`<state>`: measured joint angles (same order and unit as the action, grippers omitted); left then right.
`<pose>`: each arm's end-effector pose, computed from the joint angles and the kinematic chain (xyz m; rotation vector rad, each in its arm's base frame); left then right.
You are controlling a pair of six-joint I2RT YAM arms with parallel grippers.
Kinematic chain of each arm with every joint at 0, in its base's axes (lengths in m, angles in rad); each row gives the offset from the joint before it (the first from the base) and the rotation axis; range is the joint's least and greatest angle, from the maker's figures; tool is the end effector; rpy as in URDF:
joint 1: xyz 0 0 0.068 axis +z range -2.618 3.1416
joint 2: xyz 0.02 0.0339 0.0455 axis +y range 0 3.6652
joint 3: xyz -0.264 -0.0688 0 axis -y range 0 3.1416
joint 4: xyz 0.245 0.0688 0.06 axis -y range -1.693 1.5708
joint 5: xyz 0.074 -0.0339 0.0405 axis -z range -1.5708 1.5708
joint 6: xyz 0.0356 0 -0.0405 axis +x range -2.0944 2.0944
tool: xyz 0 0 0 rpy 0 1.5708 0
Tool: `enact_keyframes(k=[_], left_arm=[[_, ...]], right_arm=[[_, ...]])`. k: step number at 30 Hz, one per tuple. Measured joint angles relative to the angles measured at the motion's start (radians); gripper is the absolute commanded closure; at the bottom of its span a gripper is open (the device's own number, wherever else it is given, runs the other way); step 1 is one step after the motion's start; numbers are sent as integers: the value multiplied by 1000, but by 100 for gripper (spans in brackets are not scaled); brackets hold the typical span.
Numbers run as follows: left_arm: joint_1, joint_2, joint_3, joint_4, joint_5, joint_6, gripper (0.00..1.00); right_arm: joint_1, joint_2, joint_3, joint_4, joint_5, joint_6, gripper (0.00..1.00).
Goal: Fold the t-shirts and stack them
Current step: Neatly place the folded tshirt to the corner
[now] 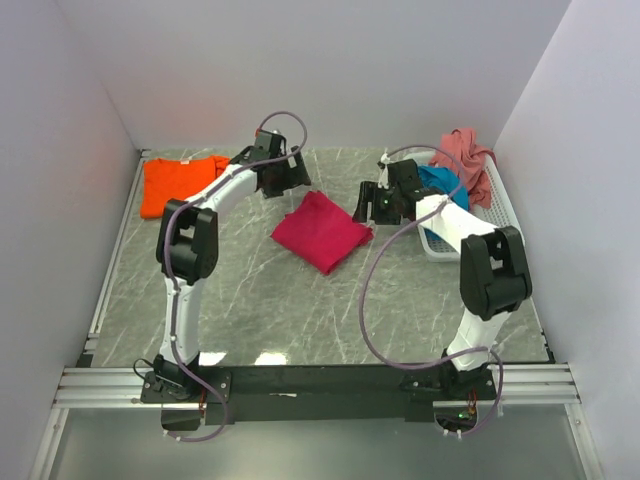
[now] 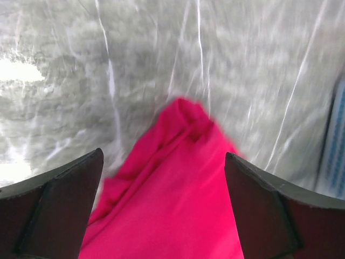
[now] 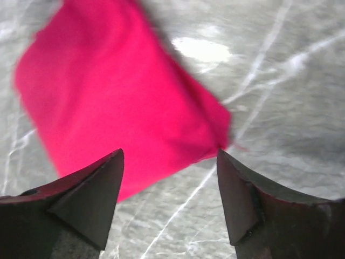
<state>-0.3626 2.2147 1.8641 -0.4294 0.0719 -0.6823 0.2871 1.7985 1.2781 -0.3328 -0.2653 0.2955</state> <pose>0.4732 -0.1822 0.2198 -0.3504 2.4024 -0.5813 0.3745 0.1203 0.2193 -0.1131 2.4668 0.5809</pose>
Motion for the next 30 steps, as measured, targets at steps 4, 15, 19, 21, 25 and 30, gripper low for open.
enact_keyframes(k=[4, 15, 19, 21, 25, 30], left_arm=[[29, -49, -83, -9, 133, 174, 1], [31, 14, -52, -118, 291, 527, 1], [15, 71, -17, -145, 289, 579, 1], [6, 89, 27, -166, 270, 588, 3], [-25, 144, 110, -194, 183, 602, 31], [-84, 150, 107, -201, 36, 605, 100]], right_arm=[[27, -118, -87, 15, -42, -23, 20], [44, -306, -219, 24, -110, -69, 19], [44, -329, -240, 25, -110, -77, 19], [44, -339, -254, 26, -110, -77, 19], [44, -377, -283, 23, -101, -77, 19], [44, -460, -303, 18, -63, -78, 19]])
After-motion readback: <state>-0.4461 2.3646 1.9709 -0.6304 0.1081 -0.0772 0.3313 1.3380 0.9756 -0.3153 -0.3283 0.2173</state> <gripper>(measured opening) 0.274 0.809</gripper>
